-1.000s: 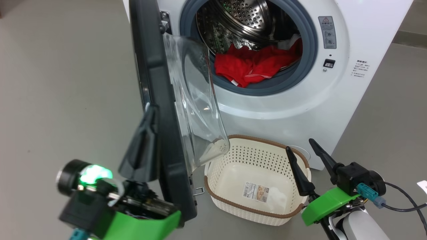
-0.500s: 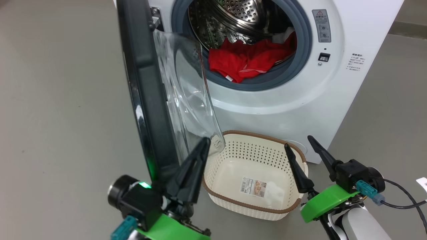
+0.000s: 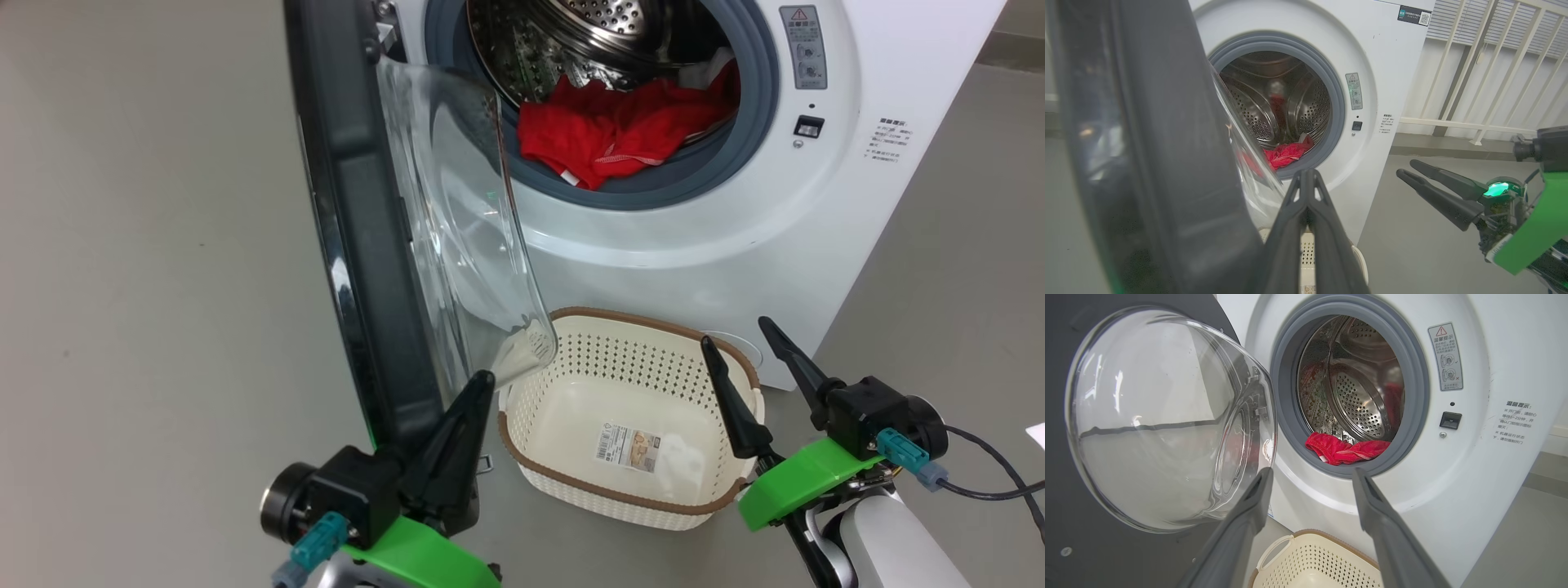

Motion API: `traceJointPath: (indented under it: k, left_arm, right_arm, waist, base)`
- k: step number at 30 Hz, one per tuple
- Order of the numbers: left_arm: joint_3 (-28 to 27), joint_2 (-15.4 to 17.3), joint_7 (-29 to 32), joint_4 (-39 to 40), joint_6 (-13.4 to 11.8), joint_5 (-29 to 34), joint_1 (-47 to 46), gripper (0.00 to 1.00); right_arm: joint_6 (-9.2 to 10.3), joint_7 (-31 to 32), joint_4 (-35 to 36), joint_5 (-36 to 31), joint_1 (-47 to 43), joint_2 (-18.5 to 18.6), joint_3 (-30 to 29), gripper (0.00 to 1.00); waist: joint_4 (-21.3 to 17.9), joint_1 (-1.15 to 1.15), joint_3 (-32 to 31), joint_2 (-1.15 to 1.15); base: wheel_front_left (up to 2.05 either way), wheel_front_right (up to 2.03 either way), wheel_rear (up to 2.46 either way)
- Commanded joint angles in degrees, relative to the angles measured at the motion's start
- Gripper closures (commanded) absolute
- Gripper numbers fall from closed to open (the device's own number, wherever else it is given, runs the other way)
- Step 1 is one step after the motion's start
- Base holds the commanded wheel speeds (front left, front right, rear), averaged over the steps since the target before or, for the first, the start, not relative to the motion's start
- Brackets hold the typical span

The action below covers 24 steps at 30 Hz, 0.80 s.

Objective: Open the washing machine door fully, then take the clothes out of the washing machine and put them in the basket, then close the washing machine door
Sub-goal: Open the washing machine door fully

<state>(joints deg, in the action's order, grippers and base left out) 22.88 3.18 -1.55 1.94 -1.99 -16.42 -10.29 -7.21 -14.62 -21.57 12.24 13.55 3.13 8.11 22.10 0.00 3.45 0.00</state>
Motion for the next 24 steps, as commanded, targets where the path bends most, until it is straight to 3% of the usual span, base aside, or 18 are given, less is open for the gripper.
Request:
traceJointPath:
  k: [1, 24]
  left_arm:
    - [-2.37, 0.62, 0.24, 1.18, -0.58, -0.64, -0.07, 1.00]
    - [-8.86, 3.52, 0.26, 2.96, -8.45, 0.32, 3.45, 1.00]
  right_arm:
    - [-0.28, -0.38, 1.16, -0.49, 1.80, -0.25, 1.04, 0.00]
    - [-0.28, -0.38, 0.51, -0.92, 0.44, -0.25, 1.50, 0.00]
  waist:
    - [0.19, 0.00, -0.06, 0.00]
    - [4.01, 0.00, -0.75, 0.00]
  base:
    - [0.00, 0.00, 0.00]
    - [0.00, 0.00, 0.00]
